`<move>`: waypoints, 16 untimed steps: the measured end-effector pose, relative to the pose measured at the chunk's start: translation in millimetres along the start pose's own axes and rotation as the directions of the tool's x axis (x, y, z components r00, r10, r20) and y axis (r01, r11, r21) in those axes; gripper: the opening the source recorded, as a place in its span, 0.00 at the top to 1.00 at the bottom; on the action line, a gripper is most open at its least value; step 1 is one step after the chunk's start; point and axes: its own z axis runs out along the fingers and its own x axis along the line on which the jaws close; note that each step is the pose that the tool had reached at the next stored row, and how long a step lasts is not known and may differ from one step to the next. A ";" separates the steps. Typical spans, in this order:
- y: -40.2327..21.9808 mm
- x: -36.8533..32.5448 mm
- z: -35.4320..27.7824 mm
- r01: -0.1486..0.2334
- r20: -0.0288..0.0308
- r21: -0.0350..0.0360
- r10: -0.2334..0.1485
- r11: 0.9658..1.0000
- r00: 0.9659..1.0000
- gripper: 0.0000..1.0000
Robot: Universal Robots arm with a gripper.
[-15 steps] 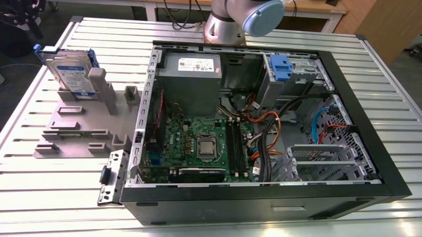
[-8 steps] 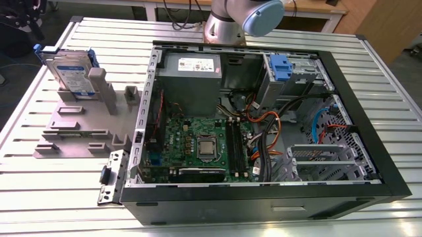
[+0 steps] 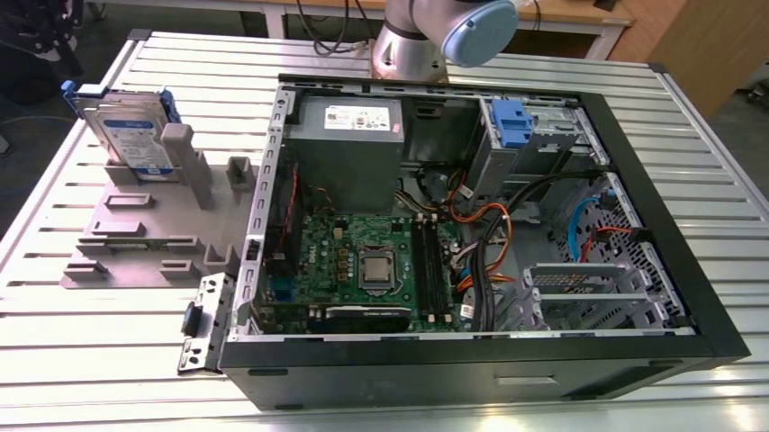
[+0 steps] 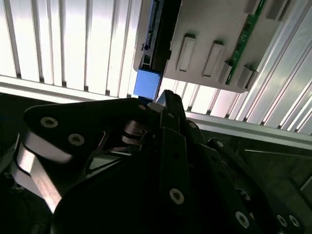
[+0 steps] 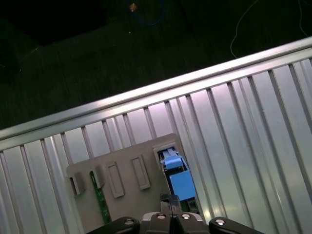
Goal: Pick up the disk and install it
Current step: 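Pick up the disk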
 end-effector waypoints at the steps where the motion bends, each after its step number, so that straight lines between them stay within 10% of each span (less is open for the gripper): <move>1: 0.3 -0.9 0.0 0.006 0.000 0.000 -0.006 1.000 1.000 0.89; 16: 2.4 -7.9 0.1 0.019 -0.001 0.000 -0.019 1.000 1.000 0.89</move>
